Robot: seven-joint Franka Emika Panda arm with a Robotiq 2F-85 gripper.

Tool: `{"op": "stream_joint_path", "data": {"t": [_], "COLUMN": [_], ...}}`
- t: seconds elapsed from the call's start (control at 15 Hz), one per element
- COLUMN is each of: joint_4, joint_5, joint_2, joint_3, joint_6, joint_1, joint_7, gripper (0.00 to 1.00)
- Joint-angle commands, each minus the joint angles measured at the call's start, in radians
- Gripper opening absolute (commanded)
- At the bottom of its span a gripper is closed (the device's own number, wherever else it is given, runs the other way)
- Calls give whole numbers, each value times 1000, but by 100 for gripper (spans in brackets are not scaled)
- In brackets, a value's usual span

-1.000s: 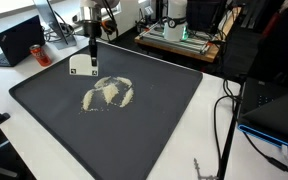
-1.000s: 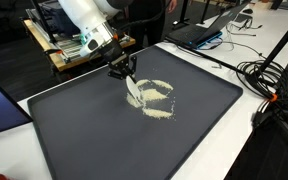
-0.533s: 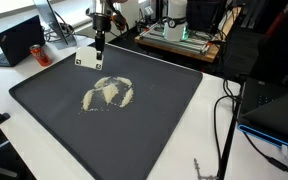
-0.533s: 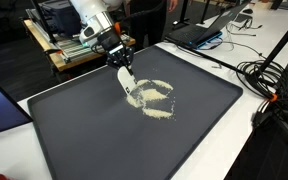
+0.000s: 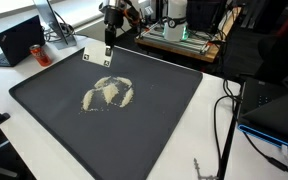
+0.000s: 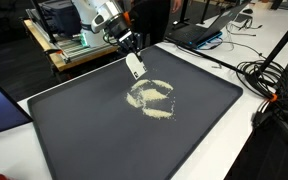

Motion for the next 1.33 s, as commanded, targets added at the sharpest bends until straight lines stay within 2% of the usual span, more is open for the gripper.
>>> {"op": "stream_joint_path", "data": {"t": [0.0,0.27,0.47,0.73,0.87,0.93,1.27], "joint_4": [-62,-91,-108,-129,-136,-173,-241], "joint_5": [61,-98,-241,-409,-451,-596,-990], "joint_2": [-81,-108,-79,-20,3,3,27], "joint_3": [36,86,106,103,94,-19,-184], "joint_6": [89,229,311,370,392,388,377], "joint_1": [41,83,98,92,88,191,226], "joint_7": [-30,56,114,124,91,202,328], "gripper": [1,1,1,1,1,1,1]}}
